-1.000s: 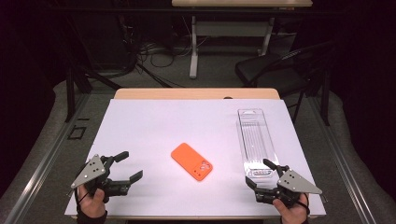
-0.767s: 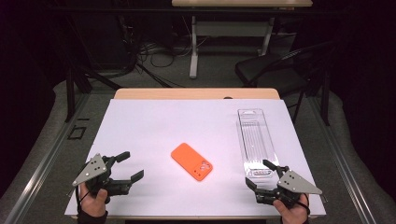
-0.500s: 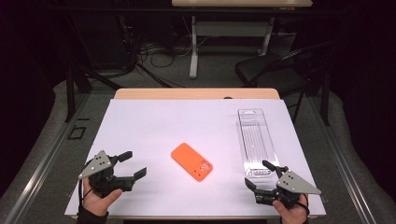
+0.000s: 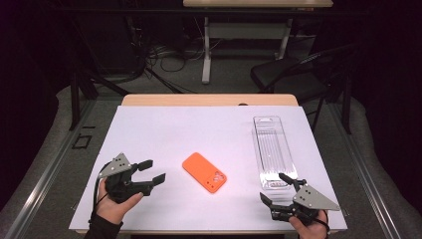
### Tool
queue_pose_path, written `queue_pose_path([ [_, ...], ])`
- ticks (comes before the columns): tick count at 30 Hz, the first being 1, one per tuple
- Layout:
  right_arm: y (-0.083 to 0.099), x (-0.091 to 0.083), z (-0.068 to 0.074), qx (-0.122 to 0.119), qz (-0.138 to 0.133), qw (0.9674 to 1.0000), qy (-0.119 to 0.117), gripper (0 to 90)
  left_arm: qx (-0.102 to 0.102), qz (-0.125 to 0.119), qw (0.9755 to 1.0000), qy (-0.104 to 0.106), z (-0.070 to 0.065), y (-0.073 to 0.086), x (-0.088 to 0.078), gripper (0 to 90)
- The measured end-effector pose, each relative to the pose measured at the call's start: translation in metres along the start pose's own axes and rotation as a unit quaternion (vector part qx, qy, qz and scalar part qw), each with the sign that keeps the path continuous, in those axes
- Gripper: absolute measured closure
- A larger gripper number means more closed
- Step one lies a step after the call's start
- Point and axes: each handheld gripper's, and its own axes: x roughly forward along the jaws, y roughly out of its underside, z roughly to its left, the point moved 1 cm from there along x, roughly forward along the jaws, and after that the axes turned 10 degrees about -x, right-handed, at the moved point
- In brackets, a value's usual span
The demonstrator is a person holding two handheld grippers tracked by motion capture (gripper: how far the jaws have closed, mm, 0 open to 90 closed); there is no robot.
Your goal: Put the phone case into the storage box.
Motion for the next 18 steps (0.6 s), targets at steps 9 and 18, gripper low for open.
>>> queue_pose_path([
  [9,0.002,0.002,-0.001,0.003,0.006,1.0,0.0,14.1,0.023,0.035,0.9991,0.001,-0.01,-0.022,0.03,47.4],
  [18,0.002,0.001,0.001,0.002,0.005,1.0,0.0,14.1,0.046,0.086,0.9951,-0.015,-0.022,-0.045,0.067,52.6],
])
